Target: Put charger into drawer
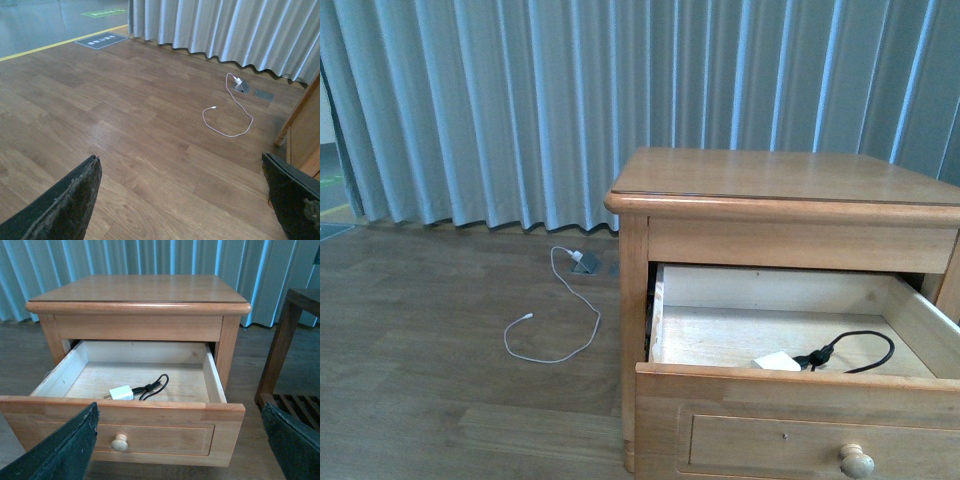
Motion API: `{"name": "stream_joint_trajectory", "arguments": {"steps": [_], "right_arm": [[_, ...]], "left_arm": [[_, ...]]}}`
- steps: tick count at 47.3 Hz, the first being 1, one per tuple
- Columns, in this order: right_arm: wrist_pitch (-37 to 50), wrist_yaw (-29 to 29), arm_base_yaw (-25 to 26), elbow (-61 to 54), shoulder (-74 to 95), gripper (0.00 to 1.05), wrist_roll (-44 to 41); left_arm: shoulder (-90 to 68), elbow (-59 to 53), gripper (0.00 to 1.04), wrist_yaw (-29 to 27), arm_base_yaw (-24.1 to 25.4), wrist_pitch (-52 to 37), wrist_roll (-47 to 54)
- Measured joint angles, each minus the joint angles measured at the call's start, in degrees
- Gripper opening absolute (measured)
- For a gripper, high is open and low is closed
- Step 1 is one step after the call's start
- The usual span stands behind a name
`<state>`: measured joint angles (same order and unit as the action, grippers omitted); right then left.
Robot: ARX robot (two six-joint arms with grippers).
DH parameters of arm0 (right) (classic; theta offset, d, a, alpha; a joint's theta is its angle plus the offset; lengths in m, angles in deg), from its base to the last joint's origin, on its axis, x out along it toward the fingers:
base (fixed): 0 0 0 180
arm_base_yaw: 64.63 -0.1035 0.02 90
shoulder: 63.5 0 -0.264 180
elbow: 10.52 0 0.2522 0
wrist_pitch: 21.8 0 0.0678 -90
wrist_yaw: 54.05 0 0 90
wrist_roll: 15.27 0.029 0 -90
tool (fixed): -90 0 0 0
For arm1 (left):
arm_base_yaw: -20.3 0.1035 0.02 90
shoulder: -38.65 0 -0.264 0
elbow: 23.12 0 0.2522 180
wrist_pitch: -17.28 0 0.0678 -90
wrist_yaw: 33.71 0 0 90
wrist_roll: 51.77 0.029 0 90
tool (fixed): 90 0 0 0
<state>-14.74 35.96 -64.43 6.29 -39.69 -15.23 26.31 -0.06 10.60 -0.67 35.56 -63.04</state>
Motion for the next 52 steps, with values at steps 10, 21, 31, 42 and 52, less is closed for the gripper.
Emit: {"name": "stream_joint_trajectory", "arguments": {"steps": [10, 21, 31, 42, 52], "right_arm": [[0.0, 0.0, 0.0, 0.0, 0.0, 0.96, 0.0], [0.0, 0.0, 0.0, 0.0, 0.0, 0.96, 0.0], [0.0, 0.0, 0.0, 0.0, 0.0, 0.96, 0.0], [0.0, 0.0, 0.0, 0.0, 0.0, 0.96, 0.0], [0.0, 0.0, 0.0, 0.0, 0.0, 0.96, 0.0]], "left_arm": [[6.7, -2.9, 0.72, 32.1, 11.5, -3.8, 7.7], [8.7, -4.6, 0.32, 44.9, 20.6, -3.8, 10.2], [9.6, -5.6, 0.04, 44.9, 20.7, -4.0, 10.8], [12.0, -7.8, 0.04, 44.7, 20.8, -4.5, 10.8], [12.1, -8.0, 0.04, 44.7, 20.8, -4.5, 10.8]]}}
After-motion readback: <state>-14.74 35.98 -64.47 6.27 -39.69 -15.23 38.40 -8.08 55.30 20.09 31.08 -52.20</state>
